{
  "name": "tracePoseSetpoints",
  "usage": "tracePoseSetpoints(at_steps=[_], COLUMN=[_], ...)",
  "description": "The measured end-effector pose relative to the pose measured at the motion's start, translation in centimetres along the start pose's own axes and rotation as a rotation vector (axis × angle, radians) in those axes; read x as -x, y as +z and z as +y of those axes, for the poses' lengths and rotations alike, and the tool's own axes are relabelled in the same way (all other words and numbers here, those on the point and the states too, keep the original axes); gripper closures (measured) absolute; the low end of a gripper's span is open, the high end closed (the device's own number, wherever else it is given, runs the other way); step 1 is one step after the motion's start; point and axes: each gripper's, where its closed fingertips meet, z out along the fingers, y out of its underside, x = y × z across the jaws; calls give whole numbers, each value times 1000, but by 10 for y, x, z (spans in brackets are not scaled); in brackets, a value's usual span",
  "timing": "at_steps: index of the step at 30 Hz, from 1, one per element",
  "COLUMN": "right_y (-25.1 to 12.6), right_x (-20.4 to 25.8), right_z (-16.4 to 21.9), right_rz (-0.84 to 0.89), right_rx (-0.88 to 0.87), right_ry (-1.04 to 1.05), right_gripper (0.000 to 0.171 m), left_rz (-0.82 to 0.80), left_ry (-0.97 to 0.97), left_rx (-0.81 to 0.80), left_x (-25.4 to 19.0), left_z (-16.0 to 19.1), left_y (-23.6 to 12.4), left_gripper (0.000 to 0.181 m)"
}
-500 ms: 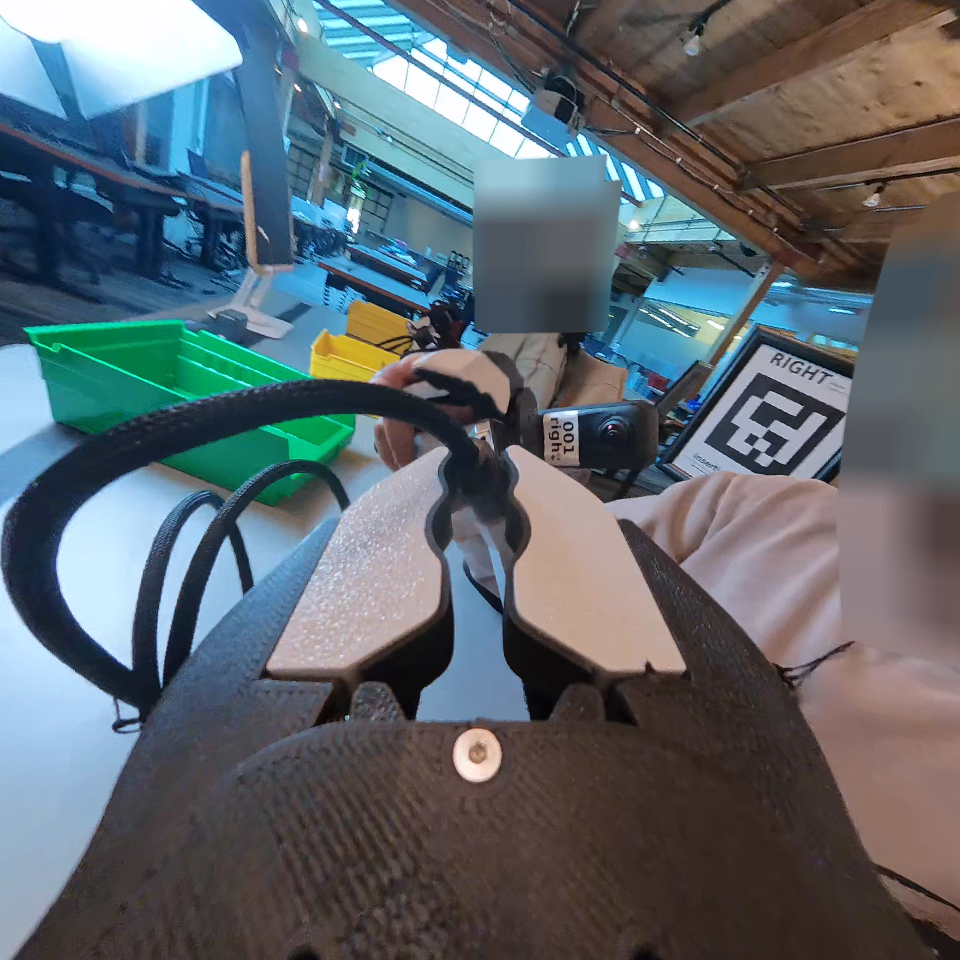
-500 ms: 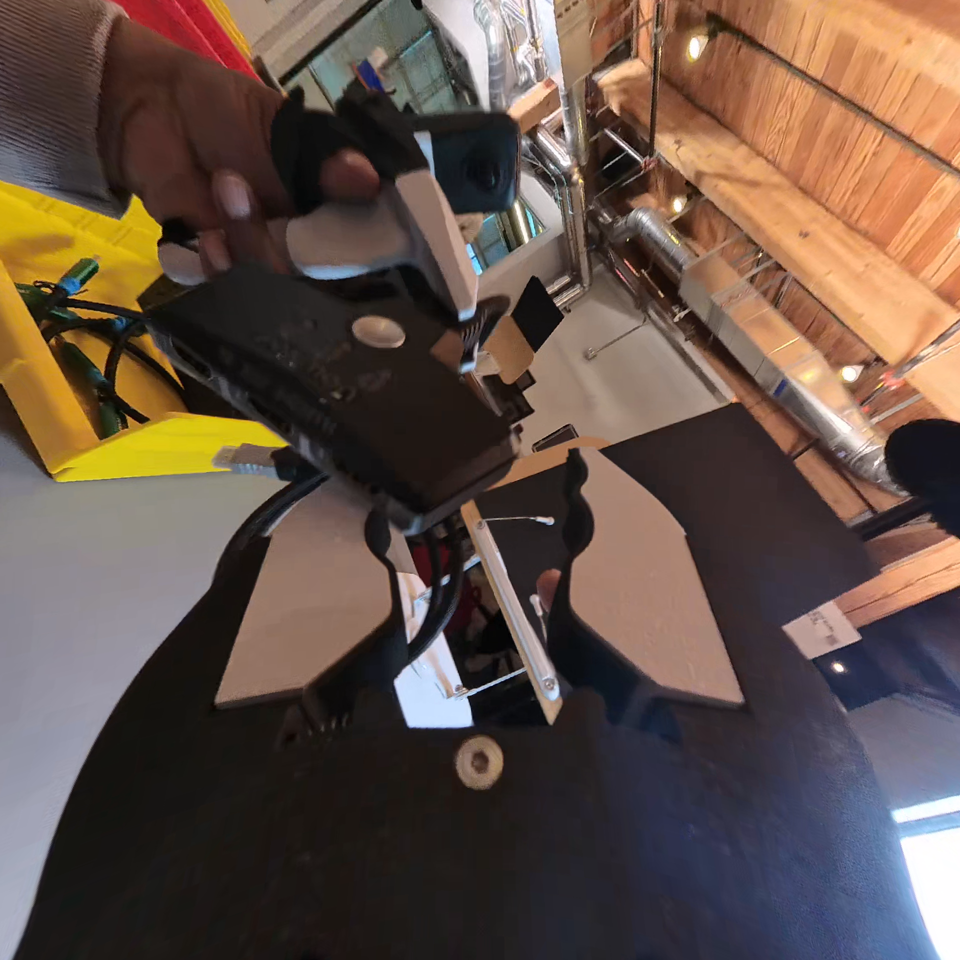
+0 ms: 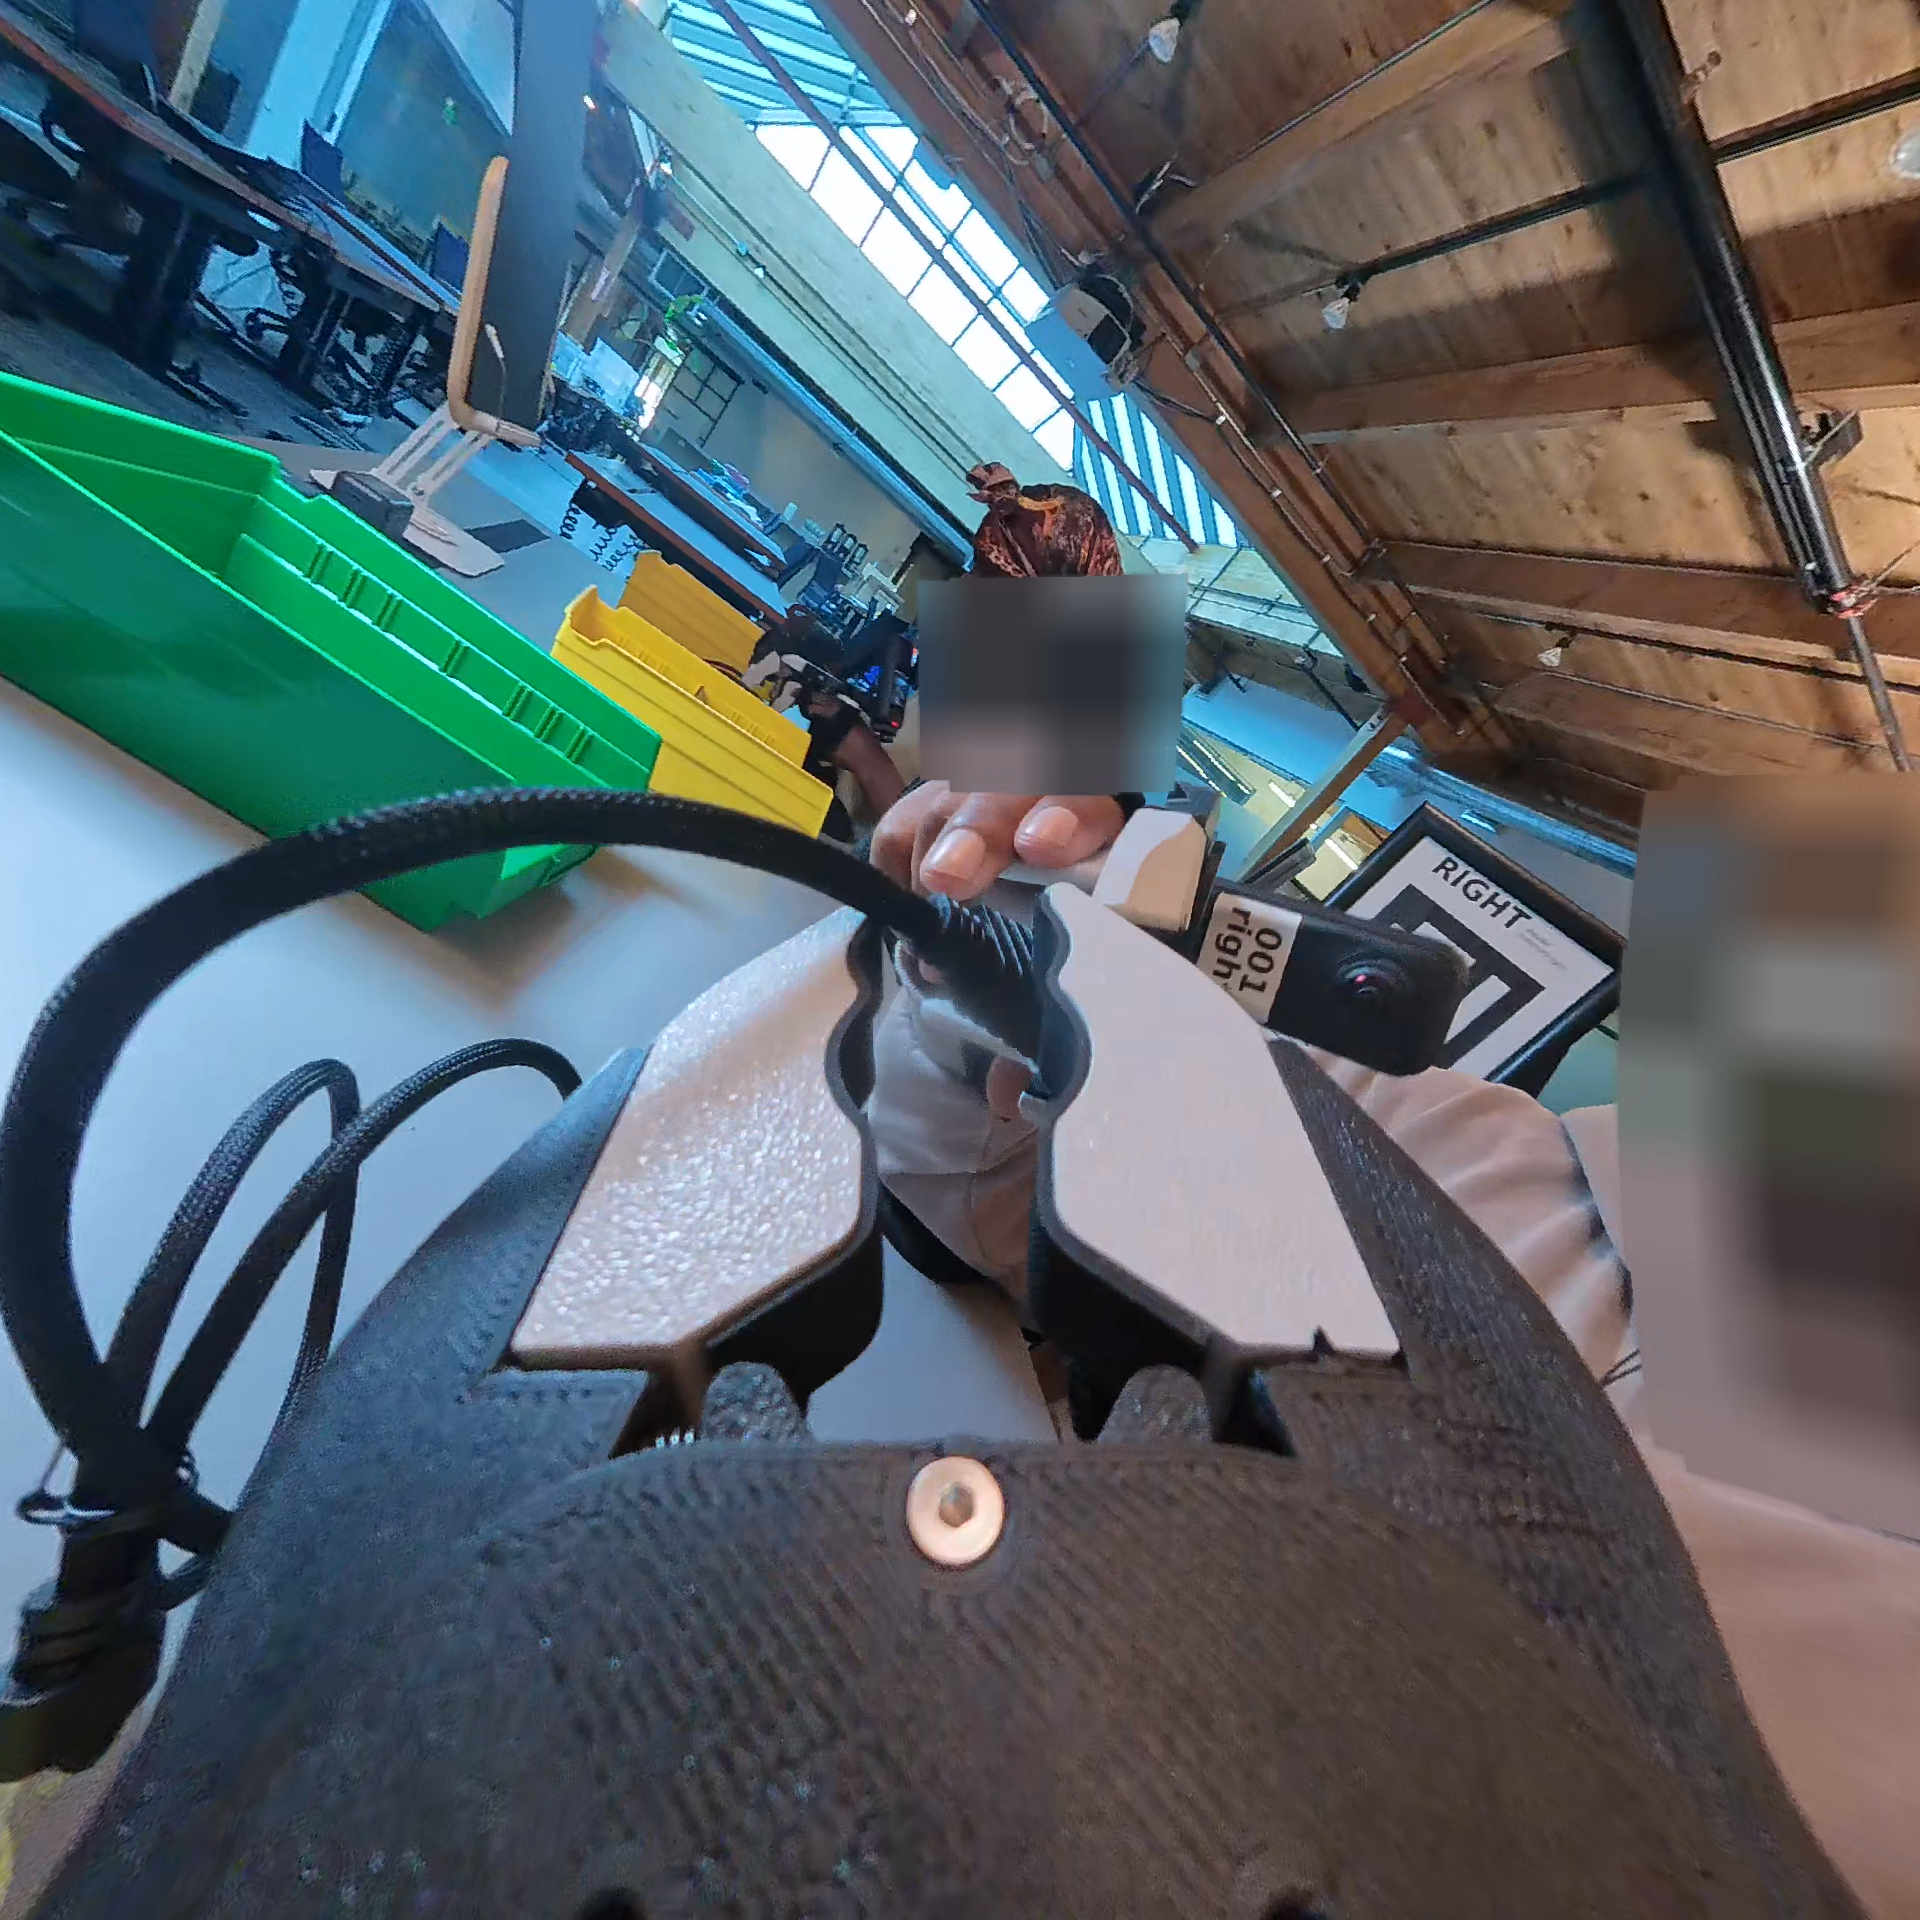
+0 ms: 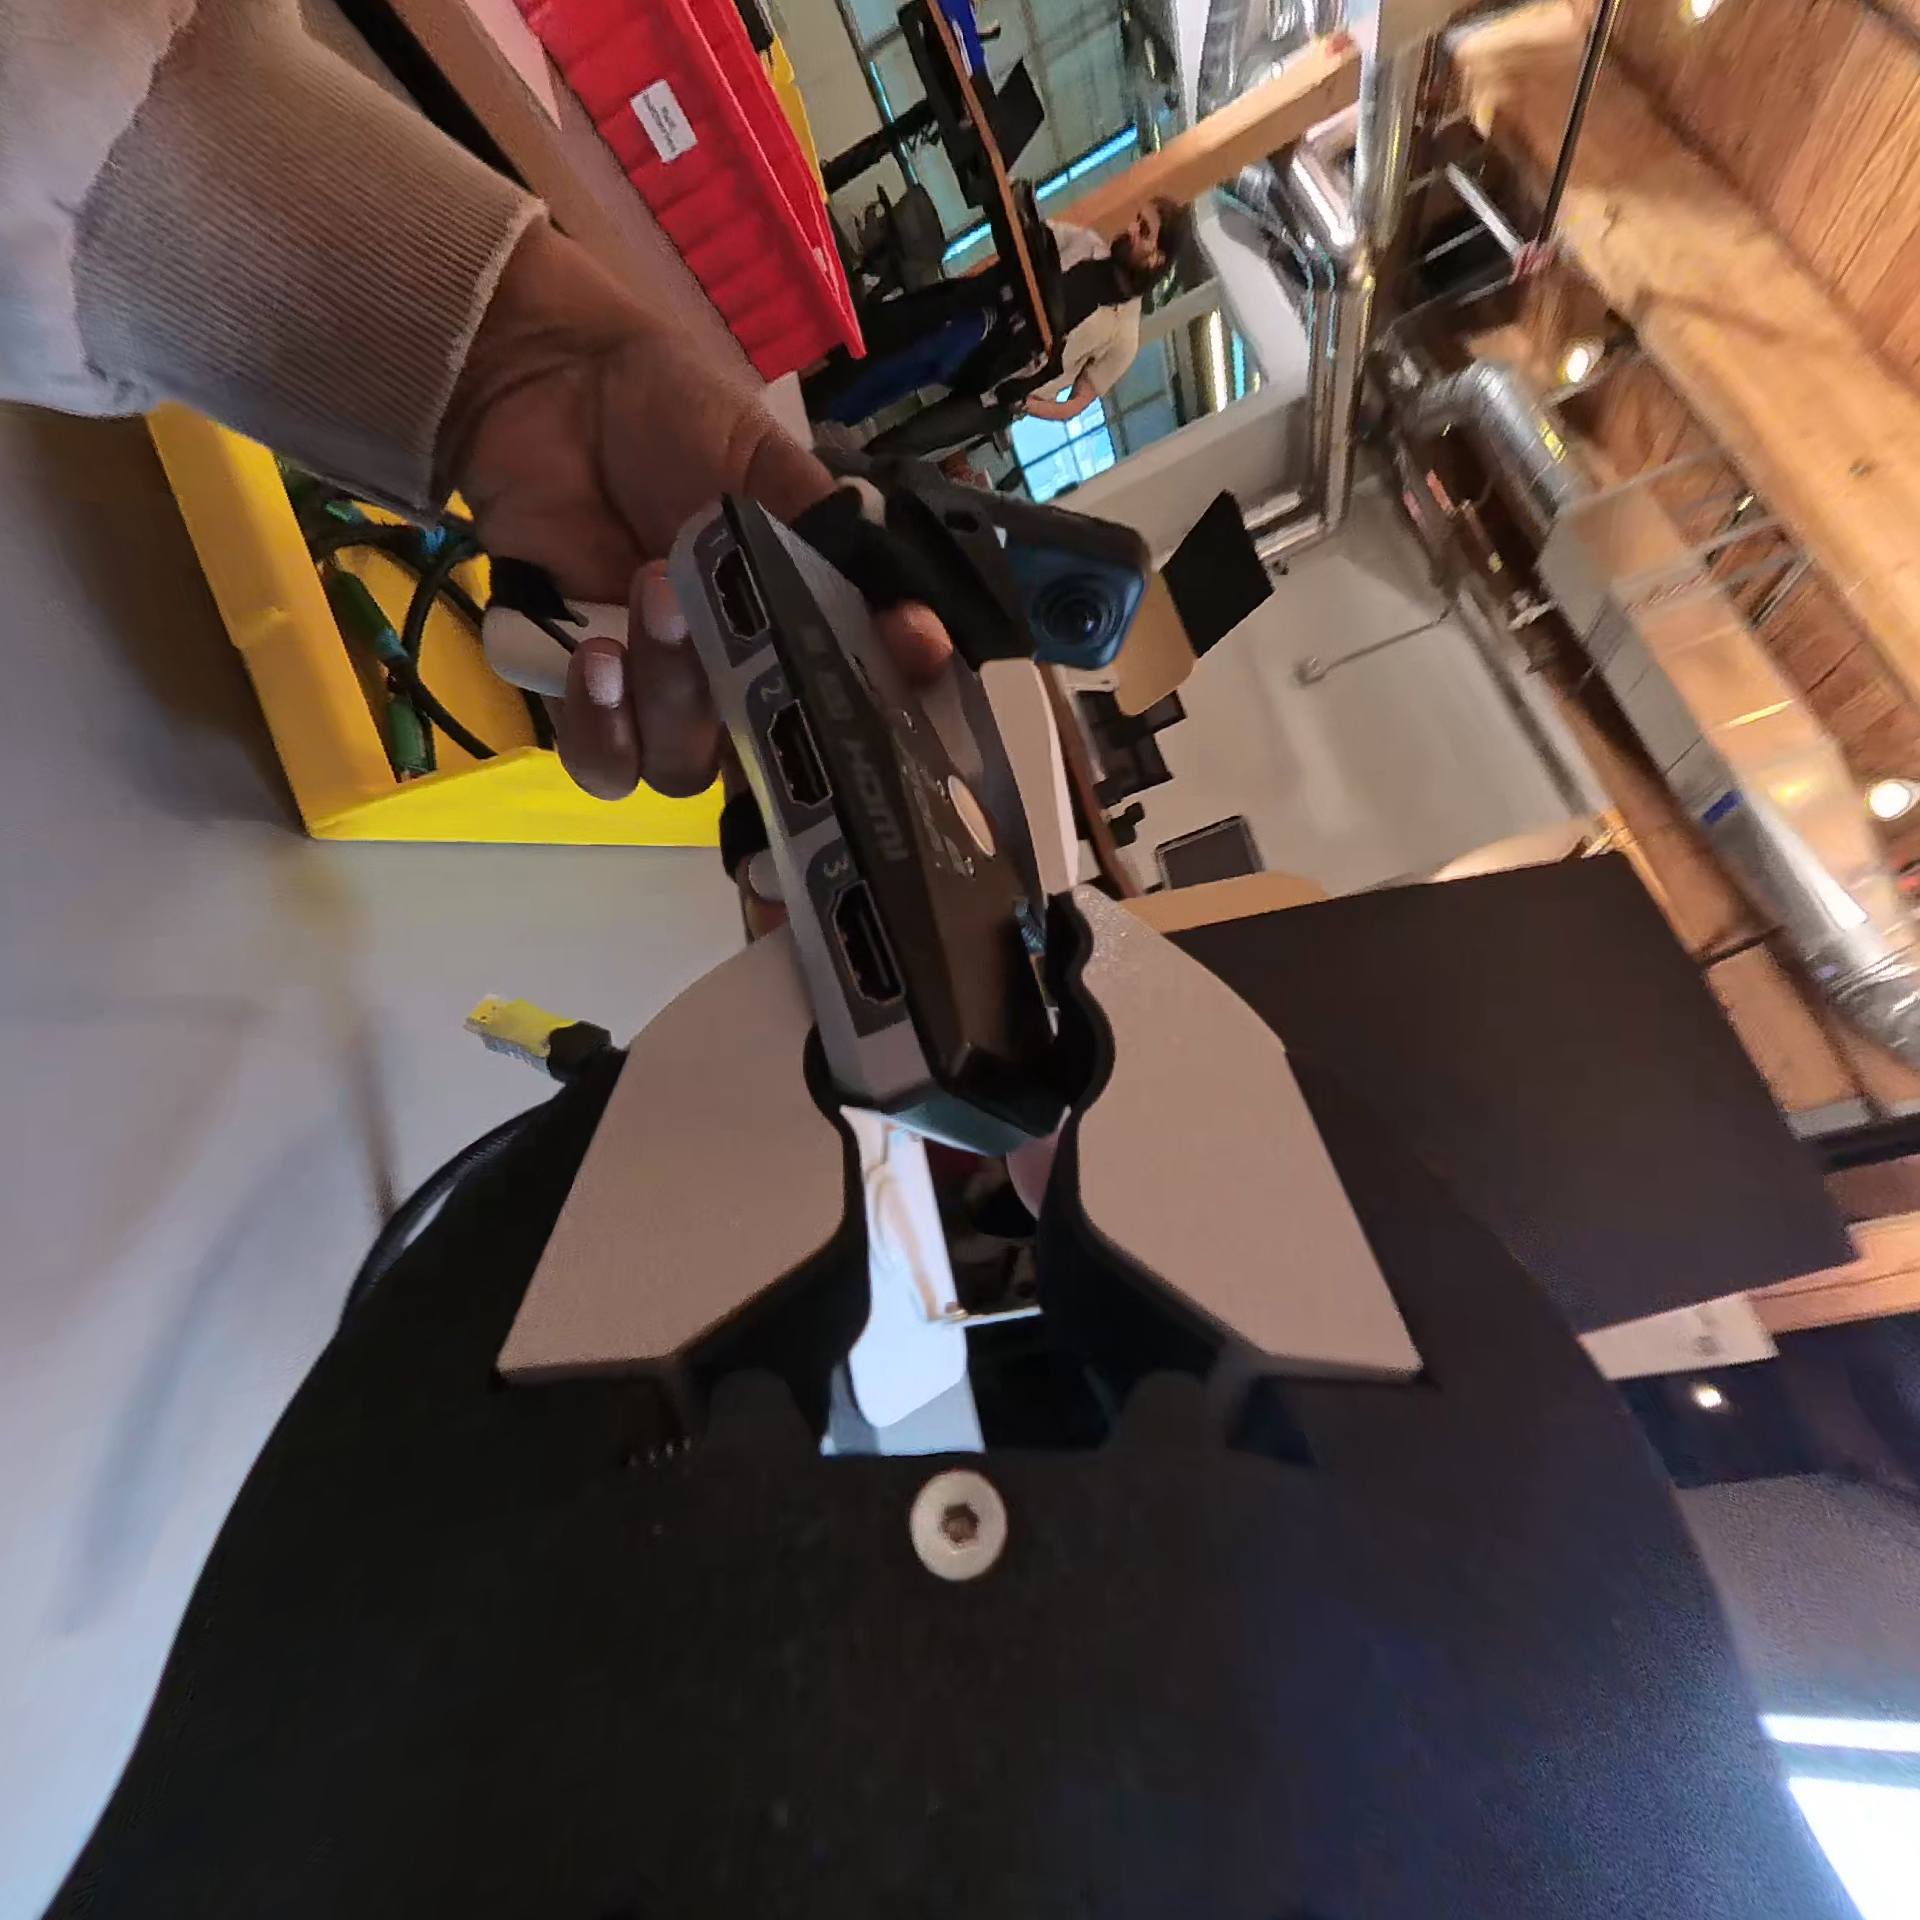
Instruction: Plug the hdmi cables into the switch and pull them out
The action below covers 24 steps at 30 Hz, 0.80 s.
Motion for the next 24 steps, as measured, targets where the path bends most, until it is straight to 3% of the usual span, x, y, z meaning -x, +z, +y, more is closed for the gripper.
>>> tracePoseSetpoints(at_steps=[9, 15, 19, 24], right_y=[-5, -22, -52, -62], right_x=[-9, -31, -70, -79], right_z=[-1, 6, 27, 37], right_rz=[-26, 20, 100, 96], right_rx=[-8, -17, -23, 3], right_ry=[110, 136, 305, 386], right_gripper=[135, 145, 149, 149], left_rz=[-104, 116, 66, -274], left_ry=[167, 139, 371, 836], left_rx=[21, 10, -104, -154], left_x=[-16, -43, -66, -86], left_z=[-7, -3, -25, -46], left_y=[-3, -6, -16, -17], left_gripper=[149, 142, 148, 145])
